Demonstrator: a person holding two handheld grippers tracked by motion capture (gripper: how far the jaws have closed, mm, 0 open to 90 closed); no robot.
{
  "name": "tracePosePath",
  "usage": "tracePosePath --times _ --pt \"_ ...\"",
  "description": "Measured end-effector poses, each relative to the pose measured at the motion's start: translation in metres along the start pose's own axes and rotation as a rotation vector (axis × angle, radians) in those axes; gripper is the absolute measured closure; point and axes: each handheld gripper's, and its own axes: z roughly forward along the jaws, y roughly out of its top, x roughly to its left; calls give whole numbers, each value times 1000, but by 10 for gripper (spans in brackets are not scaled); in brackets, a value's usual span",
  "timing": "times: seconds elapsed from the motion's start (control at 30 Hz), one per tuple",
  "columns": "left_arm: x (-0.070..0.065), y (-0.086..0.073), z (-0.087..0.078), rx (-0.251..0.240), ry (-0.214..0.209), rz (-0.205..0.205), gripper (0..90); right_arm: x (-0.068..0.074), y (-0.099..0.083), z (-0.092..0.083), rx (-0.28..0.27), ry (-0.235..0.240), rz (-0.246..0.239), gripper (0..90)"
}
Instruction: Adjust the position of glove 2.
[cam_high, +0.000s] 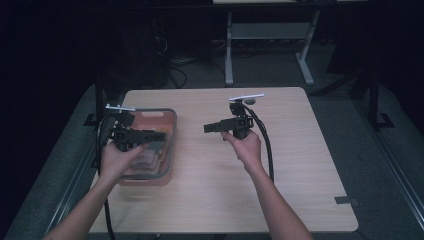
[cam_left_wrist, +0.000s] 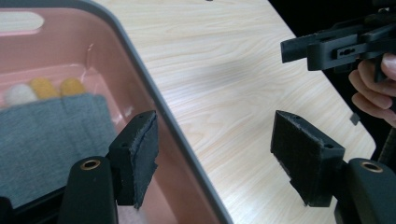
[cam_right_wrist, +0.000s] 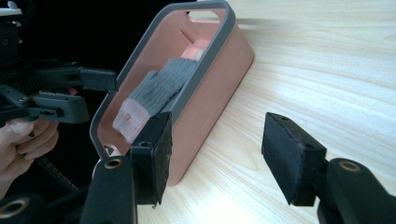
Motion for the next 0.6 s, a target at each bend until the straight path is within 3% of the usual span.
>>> tracePosePath --times 0.6 --pt "-12 3 19 18 -15 13 312 -21 -10 -22 -16 -16 38 419"
